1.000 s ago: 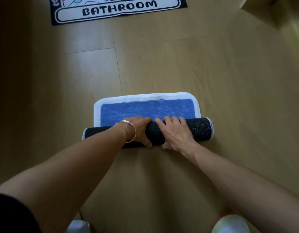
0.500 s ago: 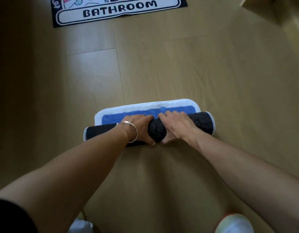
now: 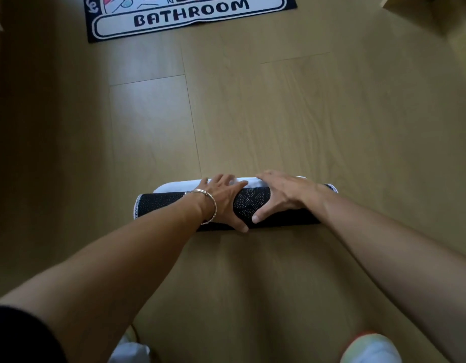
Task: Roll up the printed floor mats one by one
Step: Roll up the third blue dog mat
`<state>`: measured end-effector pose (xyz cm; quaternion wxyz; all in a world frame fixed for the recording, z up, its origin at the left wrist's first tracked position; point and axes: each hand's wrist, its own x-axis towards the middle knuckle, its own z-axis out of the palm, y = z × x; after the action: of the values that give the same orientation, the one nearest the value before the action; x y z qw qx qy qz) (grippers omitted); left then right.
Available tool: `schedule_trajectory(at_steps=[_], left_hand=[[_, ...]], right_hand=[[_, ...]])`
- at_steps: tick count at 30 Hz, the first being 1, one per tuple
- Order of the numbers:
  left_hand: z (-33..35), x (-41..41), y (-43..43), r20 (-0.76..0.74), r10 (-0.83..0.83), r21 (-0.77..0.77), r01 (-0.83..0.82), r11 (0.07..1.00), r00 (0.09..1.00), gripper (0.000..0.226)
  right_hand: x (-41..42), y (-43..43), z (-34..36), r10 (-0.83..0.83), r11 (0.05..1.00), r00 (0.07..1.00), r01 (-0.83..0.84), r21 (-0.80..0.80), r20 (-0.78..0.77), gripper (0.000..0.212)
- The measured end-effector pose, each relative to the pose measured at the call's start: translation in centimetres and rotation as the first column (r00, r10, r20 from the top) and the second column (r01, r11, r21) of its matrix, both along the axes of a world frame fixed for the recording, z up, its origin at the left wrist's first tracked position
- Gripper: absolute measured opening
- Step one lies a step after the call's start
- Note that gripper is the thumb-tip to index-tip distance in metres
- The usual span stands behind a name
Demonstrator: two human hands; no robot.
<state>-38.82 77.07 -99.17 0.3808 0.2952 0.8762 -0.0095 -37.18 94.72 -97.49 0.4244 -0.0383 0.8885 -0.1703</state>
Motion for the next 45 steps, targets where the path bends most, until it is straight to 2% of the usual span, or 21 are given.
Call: schedule_trajectory(at_steps=[3, 6, 9, 12, 15, 21, 25, 28, 31, 33, 35, 37, 38, 40, 41, 43, 45], left_hand=[[-0.1, 0.0, 0.2, 0.053, 0.041, -0.064, -0.038, 0.997, 0.998, 0.136], [-0.2, -0.5, 0.4, 0.084, 0.074, -0.086, -0.066, 0.994, 0.994, 0.141], [0.0, -0.5, 0.4, 0.018, 0.045, -0.101, -0.043, 0.994, 0.999, 0.14], [0.4, 0.0, 0.3, -0.097, -0.048, -0.089, 0.04, 0.995, 0.994, 0.127], [0.6, 0.4, 0.1, -0.119, -0.066, -0.053, 0.06, 0.997, 0.991, 0.107], [1.4, 0.3, 0.7, -0.045, -0.107, -0.09, 0.102, 0.991, 0.993, 0.101], [1.7, -0.1, 1.2, -0.084, -0.175, -0.112, 0.165, 0.98, 0.981, 0.095], [2.4, -1.3, 2.0, -0.133, -0.151, -0.094, 0.14, 0.986, 0.979, 0.095], [3.6, -2.9, 3.5, -0.245, -0.075, -0.054, 0.064, 0.997, 0.967, 0.093], [5.2, -4.2, 4.9, -0.34, 0.018, 0.01, -0.015, 1.0, 0.94, 0.088], [7.2, -5.6, 6.8, -0.372, 0.16, 0.093, -0.134, 0.987, 0.914, 0.082], [8.9, -7.1, 9.3, -0.313, 0.383, 0.245, -0.316, 0.917, 0.869, 0.075], [9.6, -7.6, 10.7, -0.224, 0.51, 0.345, -0.421, 0.839, 0.831, 0.073], [10.4, -8.8, 14.1, 0.023, 0.709, 0.531, -0.609, 0.589, 0.705, 0.079], [11.0, -9.5, 15.9, 0.13, 0.764, 0.572, -0.677, 0.463, 0.632, 0.082], [12.6, -10.8, 19.5, 0.333, 0.809, 0.594, -0.774, 0.219, 0.484, 0.087], [14.3, -11.7, 22.8, 0.535, 0.791, 0.514, -0.858, -0.026, 0.297, 0.085]], right_hand=[[0.0, -0.2, 0.0, 0.017, 0.999, 1.0, -0.018, 0.036, 0.015, 0.105], [-0.1, -0.2, 0.2, 0.014, 0.998, 1.0, -0.015, 0.057, 0.003, 0.11], [-0.1, -0.3, 0.4, 0.056, 0.994, 0.998, -0.054, 0.098, -0.018, 0.111], [0.2, -0.4, 0.3, 0.161, 0.973, 0.986, -0.149, 0.175, -0.055, 0.102], [1.0, -0.3, -0.3, 0.251, 0.954, 0.962, -0.227, 0.195, -0.107, 0.098], [1.4, -0.1, -0.2, 0.237, 0.96, 0.971, -0.234, 0.153, -0.006, 0.097], [1.4, 0.0, 0.2, 0.226, 0.957, 0.974, -0.222, 0.188, 0.005, 0.088], [0.8, 0.8, 1.3, 0.194, 0.966, 0.976, -0.172, 0.195, -0.095, 0.079], [-1.1, 2.6, 3.1, 0.2, 0.959, 0.939, -0.128, 0.254, -0.279, 0.079], [-2.3, 4.3, 4.5, 0.197, 0.96, 0.868, -0.076, 0.27, -0.455, 0.084], [-3.2, 6.3, 6.1, 0.149, 0.967, 0.77, 0.017, 0.253, -0.62, 0.083], [-4.0, 8.0, 8.0, 0.029, 0.976, 0.664, 0.142, 0.164, -0.747, 0.075], [-4.4, 8.8, 8.9, -0.06, 0.975, 0.602, 0.206, 0.082, -0.796, 0.072], [-5.1, 10.2, 10.6, -0.267, 0.944, 0.525, 0.31, -0.11, -0.808, 0.067], [-5.4, 10.9, 11.2, -0.368, 0.915, 0.536, 0.353, -0.195, -0.76, 0.066], [-6.1, 12.0, 11.9, -0.562, 0.825, 0.562, 0.437, -0.359, -0.607, 0.065], [-6.6, 12.9, 12.6, -0.723, 0.69, 0.488, 0.485, -0.537, -0.488, 0.072]])
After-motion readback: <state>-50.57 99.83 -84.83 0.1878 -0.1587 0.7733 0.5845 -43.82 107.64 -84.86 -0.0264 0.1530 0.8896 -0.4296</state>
